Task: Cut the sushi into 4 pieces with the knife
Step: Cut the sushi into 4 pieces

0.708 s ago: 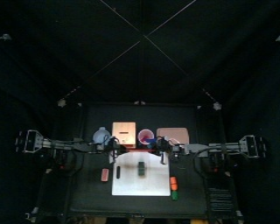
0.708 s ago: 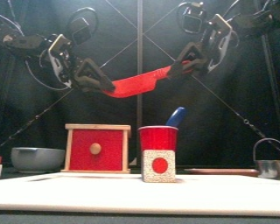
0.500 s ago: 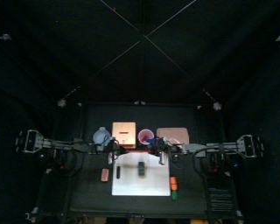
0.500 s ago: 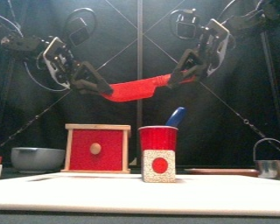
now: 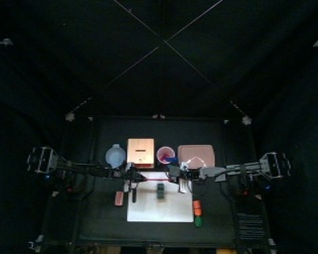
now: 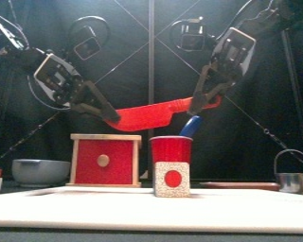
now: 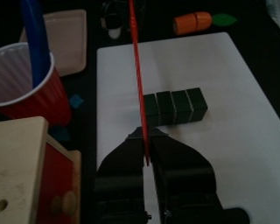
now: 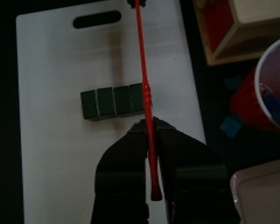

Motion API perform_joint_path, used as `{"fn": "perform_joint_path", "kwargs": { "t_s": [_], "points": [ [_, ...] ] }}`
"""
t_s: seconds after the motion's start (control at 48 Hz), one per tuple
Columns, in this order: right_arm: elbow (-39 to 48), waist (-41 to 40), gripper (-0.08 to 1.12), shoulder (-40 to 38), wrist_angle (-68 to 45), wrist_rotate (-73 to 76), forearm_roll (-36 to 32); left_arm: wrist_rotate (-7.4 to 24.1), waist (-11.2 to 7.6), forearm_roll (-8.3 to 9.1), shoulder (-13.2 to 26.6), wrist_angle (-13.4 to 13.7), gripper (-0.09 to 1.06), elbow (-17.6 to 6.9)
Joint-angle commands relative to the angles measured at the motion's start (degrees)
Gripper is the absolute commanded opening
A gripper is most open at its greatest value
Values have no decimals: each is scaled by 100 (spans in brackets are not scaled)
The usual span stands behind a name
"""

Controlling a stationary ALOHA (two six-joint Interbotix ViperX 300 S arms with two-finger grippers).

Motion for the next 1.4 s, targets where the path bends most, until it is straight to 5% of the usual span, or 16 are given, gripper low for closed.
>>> {"fn": "perform_joint_path", "kwargs": {
  "t_s": [0.021,0.271,0.979,1.396],
  "points": [
    [0,0,13,26,79,26,26,9,-149,18,176,-18,33,-211],
    [79,9,13,308,88,18,97,0,-343,9,475,-18,33,-334],
    [123,0,13,835,79,26,132,-18,-352,-70,896,-18,33,-483],
    [132,88,13,896,18,35,193,-26,-536,-79,1011,-18,33,-554]
  ]
}}
